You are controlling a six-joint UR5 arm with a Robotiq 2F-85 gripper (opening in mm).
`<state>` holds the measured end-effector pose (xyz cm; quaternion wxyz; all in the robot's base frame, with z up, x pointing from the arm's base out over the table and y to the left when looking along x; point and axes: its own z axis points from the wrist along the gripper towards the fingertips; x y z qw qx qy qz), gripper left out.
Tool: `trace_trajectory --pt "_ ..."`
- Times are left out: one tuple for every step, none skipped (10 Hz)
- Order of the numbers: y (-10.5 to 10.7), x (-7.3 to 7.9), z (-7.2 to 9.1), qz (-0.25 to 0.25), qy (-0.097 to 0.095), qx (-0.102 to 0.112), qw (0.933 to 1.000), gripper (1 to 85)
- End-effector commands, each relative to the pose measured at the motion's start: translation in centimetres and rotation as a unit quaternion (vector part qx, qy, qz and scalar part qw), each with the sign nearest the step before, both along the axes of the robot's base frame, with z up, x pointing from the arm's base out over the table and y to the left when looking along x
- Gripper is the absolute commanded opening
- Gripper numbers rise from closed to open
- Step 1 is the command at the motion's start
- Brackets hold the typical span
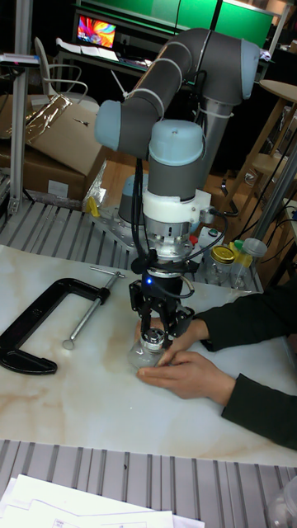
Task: Unscrew the lid from the jar
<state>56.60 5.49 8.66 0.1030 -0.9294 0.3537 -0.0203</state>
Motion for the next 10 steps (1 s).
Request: trace_trajectory --pt "-1.0 1.2 0.6 0.029 -0.028 0.001 0.9992 1.0" --pt "-1.4 0.9 0.6 0.020 -0.020 -0.001 0.9996 1.0" --pt "-1.5 0.3 0.7 0.013 -0.006 0.000 0.9999 1.0" --pt "-1.5 -0.5 0.8 0.010 0.011 0.004 0.9999 1.0" --pt "-2.0 -1.0 1.0 0.001 0.023 -0.001 0.9997 1.0" --pt "-2.5 -1.4 1.2 -0.017 0.036 -0.003 0.9992 1.0" --pt "-3.4 -1.4 1.4 -0.047 0.047 -0.014 0.9977 1.0" --pt "-5.4 -0.6 2.2 -0.105 0.052 -0.036 0.9925 1.0" --pt "-7.5 1.0 3.1 -0.183 0.049 -0.047 0.9807 1.0" --pt "-9.0 3.5 4.3 -0.286 0.033 -0.038 0.9569 1.0"
